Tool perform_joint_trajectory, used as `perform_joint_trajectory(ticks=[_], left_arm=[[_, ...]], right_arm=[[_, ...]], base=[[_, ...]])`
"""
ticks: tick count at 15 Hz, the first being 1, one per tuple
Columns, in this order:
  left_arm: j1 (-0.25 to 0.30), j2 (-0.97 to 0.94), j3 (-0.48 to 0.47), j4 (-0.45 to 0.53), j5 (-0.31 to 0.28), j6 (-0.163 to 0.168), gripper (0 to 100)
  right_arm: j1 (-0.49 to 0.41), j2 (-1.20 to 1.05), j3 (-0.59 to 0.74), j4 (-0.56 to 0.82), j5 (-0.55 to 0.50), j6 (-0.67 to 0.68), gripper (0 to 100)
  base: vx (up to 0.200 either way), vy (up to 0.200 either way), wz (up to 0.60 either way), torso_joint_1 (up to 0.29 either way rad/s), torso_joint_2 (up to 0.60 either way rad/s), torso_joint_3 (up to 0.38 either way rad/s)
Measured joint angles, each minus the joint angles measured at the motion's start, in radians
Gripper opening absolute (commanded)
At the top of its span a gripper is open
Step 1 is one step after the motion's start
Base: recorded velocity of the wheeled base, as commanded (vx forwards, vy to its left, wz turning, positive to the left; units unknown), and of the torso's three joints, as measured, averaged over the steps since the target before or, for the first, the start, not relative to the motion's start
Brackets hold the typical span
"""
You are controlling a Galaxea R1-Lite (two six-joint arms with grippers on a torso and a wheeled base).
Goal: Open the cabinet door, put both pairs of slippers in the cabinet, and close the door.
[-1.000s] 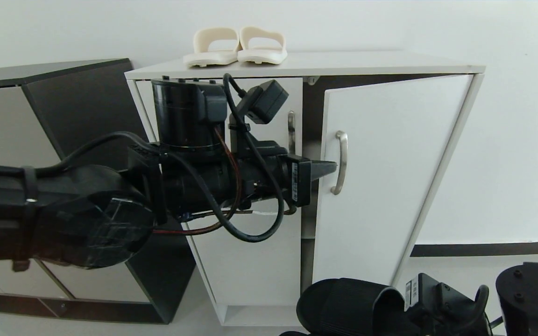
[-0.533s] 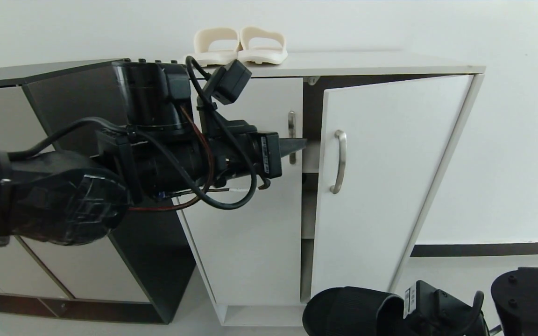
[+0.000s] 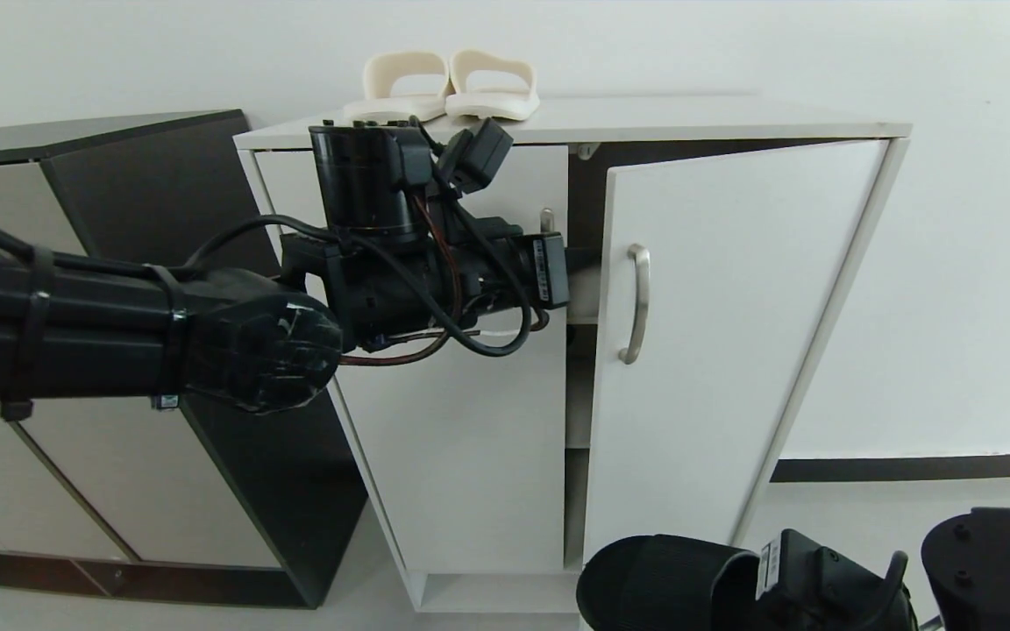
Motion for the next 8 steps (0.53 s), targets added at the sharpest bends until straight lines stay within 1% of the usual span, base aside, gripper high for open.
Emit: perform_joint_trajectory(ticks=[1, 4, 7, 8], left_arm=[[-0.003, 0.006, -0.003, -0.001, 0.000, 0.000, 0], [-0.014, 0.015, -0.006, -0.001, 0.003, 0.000, 0], [-0.041, 0.018, -0.001, -0.003, 0.004, 0.000, 0], [-0.061, 0.018, 0.006, -0.001, 0.005, 0.000, 0]], right_arm=[[0.005, 0.000, 0.000, 0.004, 0.000, 0.000, 0], [0.012, 0.000, 0.000, 0.005, -0.001, 0.000, 0], [0.031, 0.001, 0.009, 0.004, 0.003, 0.003, 0], [0.044, 0.002, 0.018, 0.005, 0.004, 0.003, 0]], base=[[0.000, 0.000, 0.00, 0.000, 0.00, 0.000], [-0.200, 0.000, 0.00, 0.002, 0.00, 0.001], [-0.200, 0.000, 0.00, -0.001, 0.00, 0.004], [-0.200, 0.000, 0.00, 0.002, 0.00, 0.002]])
